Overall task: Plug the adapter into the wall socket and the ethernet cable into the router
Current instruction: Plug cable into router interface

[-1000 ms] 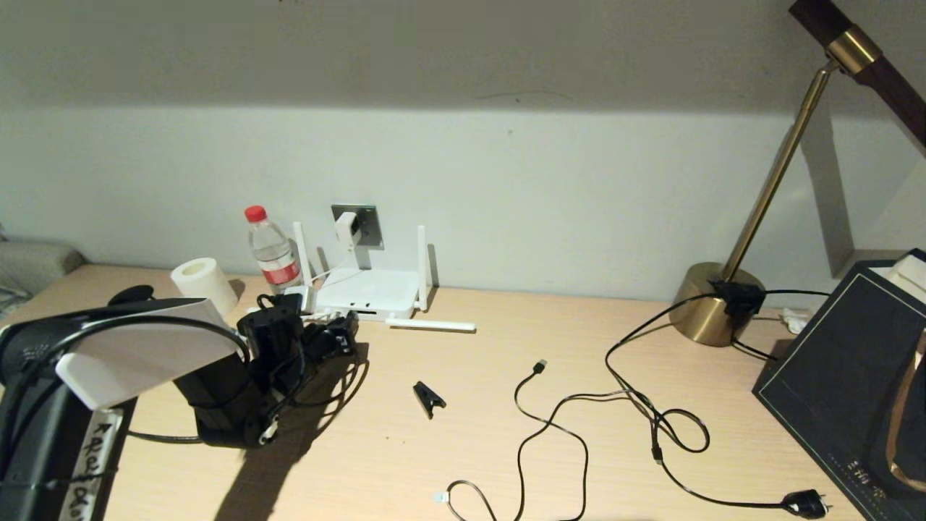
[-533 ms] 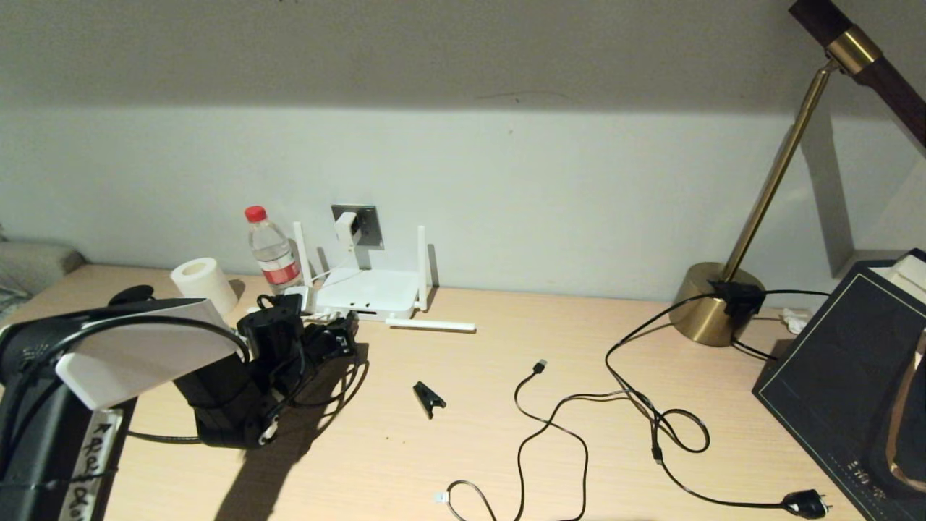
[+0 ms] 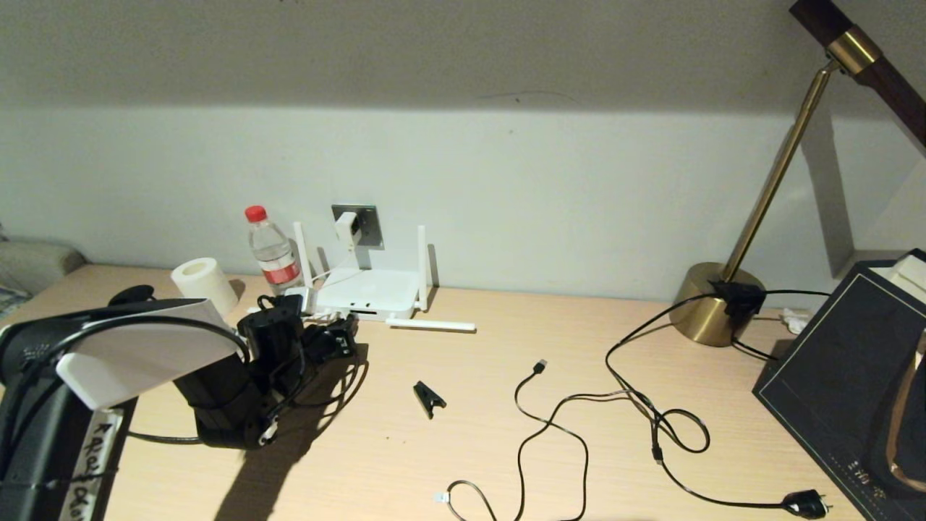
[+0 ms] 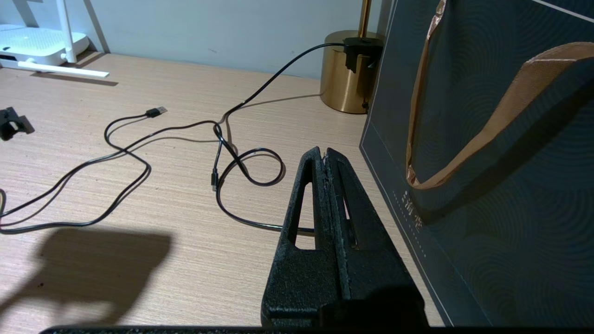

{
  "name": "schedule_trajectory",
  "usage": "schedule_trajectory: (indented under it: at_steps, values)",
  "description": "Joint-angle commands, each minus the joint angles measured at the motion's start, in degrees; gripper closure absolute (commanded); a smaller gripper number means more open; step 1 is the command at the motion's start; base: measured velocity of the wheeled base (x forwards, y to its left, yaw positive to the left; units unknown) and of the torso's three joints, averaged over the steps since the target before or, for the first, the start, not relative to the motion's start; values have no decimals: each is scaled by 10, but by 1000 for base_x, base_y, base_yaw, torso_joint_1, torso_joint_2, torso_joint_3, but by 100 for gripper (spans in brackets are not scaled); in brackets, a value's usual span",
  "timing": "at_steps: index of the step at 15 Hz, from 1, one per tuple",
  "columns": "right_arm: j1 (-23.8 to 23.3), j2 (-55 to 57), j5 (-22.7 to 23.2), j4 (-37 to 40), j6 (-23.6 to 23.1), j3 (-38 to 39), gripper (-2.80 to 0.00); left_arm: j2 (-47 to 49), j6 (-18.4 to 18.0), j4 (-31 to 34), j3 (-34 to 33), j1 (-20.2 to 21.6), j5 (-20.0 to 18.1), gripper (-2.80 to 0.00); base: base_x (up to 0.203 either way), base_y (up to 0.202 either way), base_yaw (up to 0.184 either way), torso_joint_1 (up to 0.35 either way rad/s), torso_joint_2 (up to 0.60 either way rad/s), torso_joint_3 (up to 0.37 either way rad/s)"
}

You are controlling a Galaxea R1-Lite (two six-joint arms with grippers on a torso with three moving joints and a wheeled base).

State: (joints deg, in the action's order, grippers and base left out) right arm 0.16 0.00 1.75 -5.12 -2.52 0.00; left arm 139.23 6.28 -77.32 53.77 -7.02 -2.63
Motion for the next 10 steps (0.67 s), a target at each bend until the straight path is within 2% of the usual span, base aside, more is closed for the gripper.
schedule_trajectory:
  at_steps: [1, 10]
  values:
    - [0, 1, 0, -1, 0, 20, 0, 1, 0, -5, 4, 0, 0, 0, 0, 0, 0, 0, 0, 0]
    - [0, 1, 0, -1, 0, 20, 0, -2, 0, -4, 6, 0, -1, 0, 0, 0, 0, 0, 0, 0]
